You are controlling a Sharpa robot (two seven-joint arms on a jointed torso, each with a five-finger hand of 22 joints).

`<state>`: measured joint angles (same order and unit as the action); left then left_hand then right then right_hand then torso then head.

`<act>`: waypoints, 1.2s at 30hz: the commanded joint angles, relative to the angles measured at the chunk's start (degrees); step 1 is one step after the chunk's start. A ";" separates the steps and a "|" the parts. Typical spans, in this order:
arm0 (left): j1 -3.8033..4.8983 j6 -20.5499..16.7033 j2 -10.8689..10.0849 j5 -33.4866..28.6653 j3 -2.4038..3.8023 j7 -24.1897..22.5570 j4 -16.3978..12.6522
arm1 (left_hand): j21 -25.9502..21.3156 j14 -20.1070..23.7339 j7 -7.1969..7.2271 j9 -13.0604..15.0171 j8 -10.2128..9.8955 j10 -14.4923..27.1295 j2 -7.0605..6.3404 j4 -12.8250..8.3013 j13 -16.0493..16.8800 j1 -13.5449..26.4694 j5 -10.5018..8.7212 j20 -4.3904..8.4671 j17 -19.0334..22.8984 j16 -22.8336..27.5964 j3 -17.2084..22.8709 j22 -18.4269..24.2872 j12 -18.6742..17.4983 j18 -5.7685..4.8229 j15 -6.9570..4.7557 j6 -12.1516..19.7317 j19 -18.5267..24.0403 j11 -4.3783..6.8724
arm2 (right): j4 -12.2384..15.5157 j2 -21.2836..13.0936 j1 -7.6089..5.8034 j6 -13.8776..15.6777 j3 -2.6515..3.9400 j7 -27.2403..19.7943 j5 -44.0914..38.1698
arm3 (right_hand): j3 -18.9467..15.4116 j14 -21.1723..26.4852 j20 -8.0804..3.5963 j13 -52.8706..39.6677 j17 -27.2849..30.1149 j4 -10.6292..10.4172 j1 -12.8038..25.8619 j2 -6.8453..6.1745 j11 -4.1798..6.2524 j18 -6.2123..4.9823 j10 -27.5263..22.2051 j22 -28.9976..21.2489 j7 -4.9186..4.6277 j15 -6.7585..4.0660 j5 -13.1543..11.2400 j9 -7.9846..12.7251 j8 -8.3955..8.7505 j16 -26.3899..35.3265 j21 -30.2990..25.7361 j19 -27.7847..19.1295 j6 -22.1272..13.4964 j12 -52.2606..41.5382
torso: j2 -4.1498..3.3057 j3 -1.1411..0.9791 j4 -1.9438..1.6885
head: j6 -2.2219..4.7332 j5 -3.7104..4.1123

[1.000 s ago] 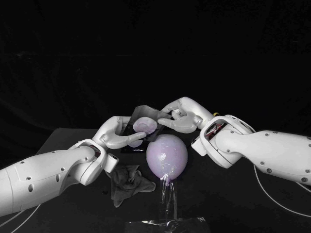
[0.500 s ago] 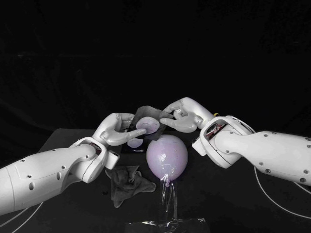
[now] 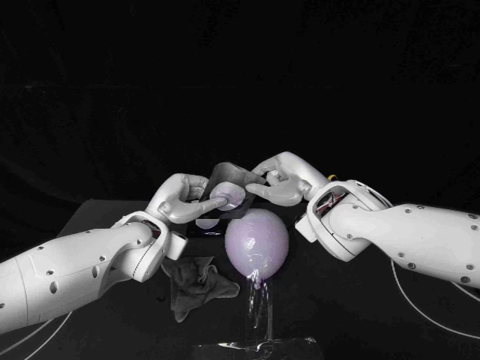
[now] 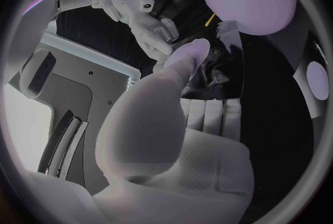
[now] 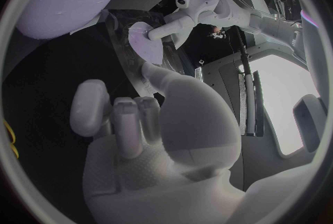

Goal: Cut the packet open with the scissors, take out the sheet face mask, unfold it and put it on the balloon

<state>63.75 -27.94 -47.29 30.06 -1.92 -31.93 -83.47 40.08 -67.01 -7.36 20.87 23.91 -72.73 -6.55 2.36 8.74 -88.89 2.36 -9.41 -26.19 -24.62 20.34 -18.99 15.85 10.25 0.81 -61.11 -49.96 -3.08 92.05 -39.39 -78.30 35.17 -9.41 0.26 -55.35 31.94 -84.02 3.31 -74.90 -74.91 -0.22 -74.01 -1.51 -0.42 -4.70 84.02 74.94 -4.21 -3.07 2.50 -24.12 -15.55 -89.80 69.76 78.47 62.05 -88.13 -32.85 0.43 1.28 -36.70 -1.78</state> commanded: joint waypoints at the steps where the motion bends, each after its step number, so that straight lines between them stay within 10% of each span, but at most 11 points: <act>1: 0.13 -1.81 0.29 1.17 0.07 1.75 0.02 | 0.96 -0.60 0.06 -0.30 -0.32 -0.43 1.04 0.29 -0.05 0.17 0.36 0.49 0.09 0.07 0.52 -0.65 0.15 0.01 -0.02 -0.24 0.23 -0.06 | 0.23 -0.02 0.01 0.10 0.05 0.03 -1.02 | 0.35 -5.98 -0.39 -14.07 -15.09 0.06 0.32 0.13 0.54 -0.15 5.28 0.89 0.01 -0.43 0.29 -2.40 -1.91 -0.20 -0.36 0.01 0.45 -0.19 | 0.01 0.03 -0.02 | 0.07 0.08; 12: 0.16 -1.27 0.45 1.77 0.07 2.76 0.22 | 2.06 -1.40 -0.13 -0.06 -1.21 -0.77 3.12 1.77 -1.47 1.26 0.36 0.60 1.28 2.18 1.85 -1.36 -1.17 -0.02 0.41 1.70 0.95 -0.46 | 0.40 0.13 0.02 0.19 0.05 -0.54 -1.22 | 0.45 -5.98 -0.45 -13.42 -15.09 0.37 0.56 -0.07 0.58 -0.19 4.85 0.79 0.04 -0.47 0.29 -2.62 -2.15 -0.20 -0.57 -0.09 0.21 0.88 | -0.01 0.08 -0.08 | 0.26 0.31; 36: 0.17 -2.47 1.46 12.32 0.09 4.74 0.35 | 2.76 -2.35 0.02 0.63 -0.78 -1.77 2.40 1.12 -2.78 1.06 0.38 0.72 2.09 3.89 2.01 -1.75 -2.24 0.05 0.23 1.41 1.33 -0.28 | -1.79 2.72 -0.05 0.80 0.09 0.15 -2.18 | 0.54 -5.98 -0.47 -13.34 -15.09 0.51 0.60 -0.08 0.59 -0.18 4.80 0.83 0.05 -0.49 0.28 -2.70 -2.25 -0.20 -0.52 -0.06 0.13 1.01 | 0.02 0.05 0.00 | 0.34 0.39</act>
<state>63.81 -29.55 -46.17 38.45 -1.92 -27.69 -82.94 42.54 -68.94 -7.36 21.37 22.93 -74.06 -3.92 3.71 6.00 -87.46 2.50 -8.78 -24.14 -20.89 22.20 -20.70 13.92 10.16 1.13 -59.40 -48.92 -3.37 90.29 -36.94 -78.35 36.87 -9.33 0.39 -56.30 32.18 -84.01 3.22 -74.90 -74.90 0.17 -73.87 -1.68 -0.22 -4.36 83.81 74.95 -4.22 -3.06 2.66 -24.12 -15.56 -89.80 69.31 78.37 61.89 -87.25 -32.88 0.48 1.24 -36.42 -1.34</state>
